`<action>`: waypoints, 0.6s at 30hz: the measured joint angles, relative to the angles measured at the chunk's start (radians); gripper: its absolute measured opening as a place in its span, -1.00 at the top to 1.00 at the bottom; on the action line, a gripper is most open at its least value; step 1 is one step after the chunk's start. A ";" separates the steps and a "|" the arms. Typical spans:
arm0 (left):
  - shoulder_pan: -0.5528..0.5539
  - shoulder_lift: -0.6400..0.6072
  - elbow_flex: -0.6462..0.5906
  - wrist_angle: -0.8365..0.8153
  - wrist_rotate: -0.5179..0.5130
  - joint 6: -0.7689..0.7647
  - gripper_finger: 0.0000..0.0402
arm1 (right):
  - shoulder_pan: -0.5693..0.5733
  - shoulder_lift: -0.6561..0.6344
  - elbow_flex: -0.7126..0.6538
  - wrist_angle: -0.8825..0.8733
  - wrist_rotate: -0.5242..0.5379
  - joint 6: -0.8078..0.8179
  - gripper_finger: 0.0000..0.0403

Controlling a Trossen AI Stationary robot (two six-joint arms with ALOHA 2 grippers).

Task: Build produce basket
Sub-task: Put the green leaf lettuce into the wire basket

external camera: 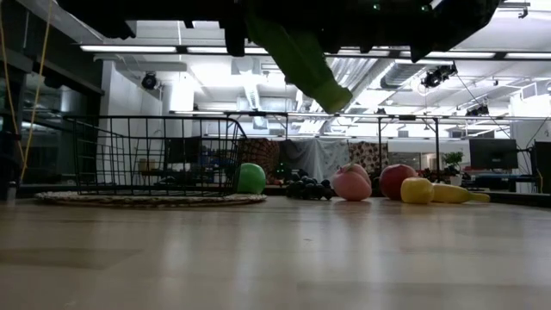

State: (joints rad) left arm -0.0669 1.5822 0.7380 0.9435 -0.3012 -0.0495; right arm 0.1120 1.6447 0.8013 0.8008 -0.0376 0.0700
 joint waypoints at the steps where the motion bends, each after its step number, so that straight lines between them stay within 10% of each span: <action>1: 0.000 0.000 0.000 0.000 -0.002 0.000 0.06 | 0.000 0.000 0.000 -0.002 0.017 0.000 0.05; 10: 0.000 -0.065 -0.004 -0.134 -0.075 0.032 0.89 | 0.004 -0.068 0.000 -0.099 0.092 -0.037 -0.17; 18: -0.003 -0.239 -0.078 -0.251 -0.180 0.049 0.83 | 0.022 -0.175 -0.001 -0.286 0.179 -0.096 -0.21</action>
State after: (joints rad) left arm -0.0702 1.3436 0.6603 0.6924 -0.4808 -0.0002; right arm 0.1343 1.4698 0.8001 0.5151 0.1417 -0.0257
